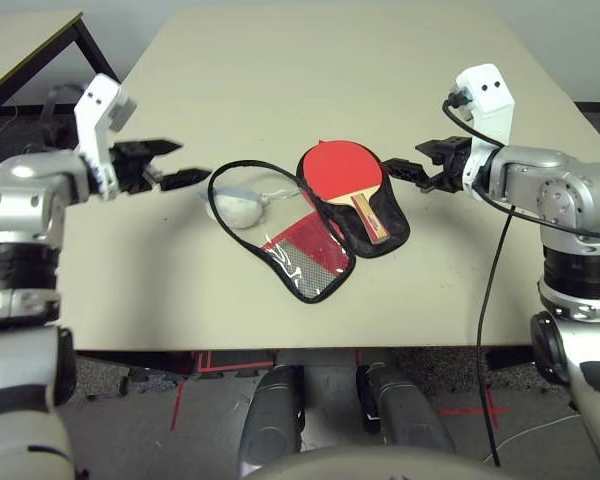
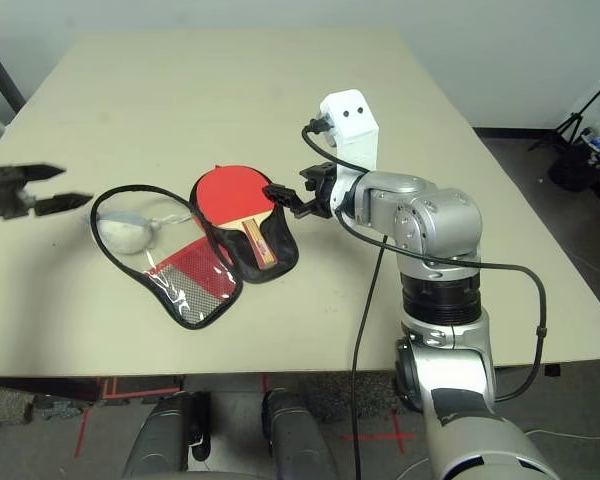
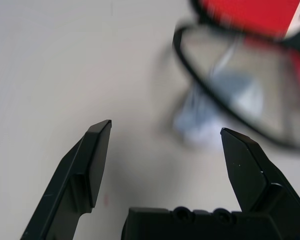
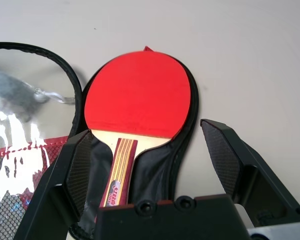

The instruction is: Store the ping-pong paddle in its case and zip it.

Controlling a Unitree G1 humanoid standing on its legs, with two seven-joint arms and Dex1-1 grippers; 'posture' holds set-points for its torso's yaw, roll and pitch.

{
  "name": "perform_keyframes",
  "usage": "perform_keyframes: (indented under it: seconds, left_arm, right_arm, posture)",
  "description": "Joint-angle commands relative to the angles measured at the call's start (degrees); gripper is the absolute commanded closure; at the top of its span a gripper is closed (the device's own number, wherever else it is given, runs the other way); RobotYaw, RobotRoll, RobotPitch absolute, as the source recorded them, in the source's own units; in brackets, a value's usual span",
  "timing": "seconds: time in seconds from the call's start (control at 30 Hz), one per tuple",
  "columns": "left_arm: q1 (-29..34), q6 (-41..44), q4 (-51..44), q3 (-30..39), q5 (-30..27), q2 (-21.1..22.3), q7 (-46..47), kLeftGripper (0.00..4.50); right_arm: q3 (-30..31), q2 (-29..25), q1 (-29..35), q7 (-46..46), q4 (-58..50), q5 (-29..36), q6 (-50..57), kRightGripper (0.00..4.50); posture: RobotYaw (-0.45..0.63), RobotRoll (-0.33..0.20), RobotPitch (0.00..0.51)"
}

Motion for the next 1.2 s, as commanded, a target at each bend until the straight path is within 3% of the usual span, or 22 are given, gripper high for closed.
perform_keyframes:
  seconds: [0.03,0.3,0.6,1.0,1.2]
  left_arm:
    - [4.15,2.27,-2.90,-2.65,0.76,1.27,-3.74,0.00]
    - [8.72,13.43,-19.38,-7.67,-2.13,0.02,-7.51,0.00]
    - [1.25,17.40,-25.26,-11.00,-3.66,-9.55,-4.18,0.00]
    - [-12.40,11.81,-18.02,-10.98,-3.09,-17.18,-1.52,0.00]
    - [-20.21,2.04,-3.80,-10.51,-0.63,-26.51,2.24,0.00]
  right_arm:
    - [1.52,-1.84,1.93,2.72,-0.63,1.09,-2.27,0.02]
    - [1.16,-2.13,3.04,2.63,-0.51,1.17,-3.22,0.02]
    - [0.46,-1.72,3.33,1.08,0.19,0.82,-4.28,0.02]
    - [-1.04,-5.17,2.53,5.63,0.14,2.98,-7.65,0.02]
    - [-3.62,-9.92,-2.37,9.00,4.62,4.12,-8.41,0.02]
  posture:
    - [0.02,0.000,0.128]
    - [0.00,0.000,0.122]
    - [-0.02,0.000,0.117]
    - [-0.03,0.000,0.115]
    - [-0.03,0.000,0.114]
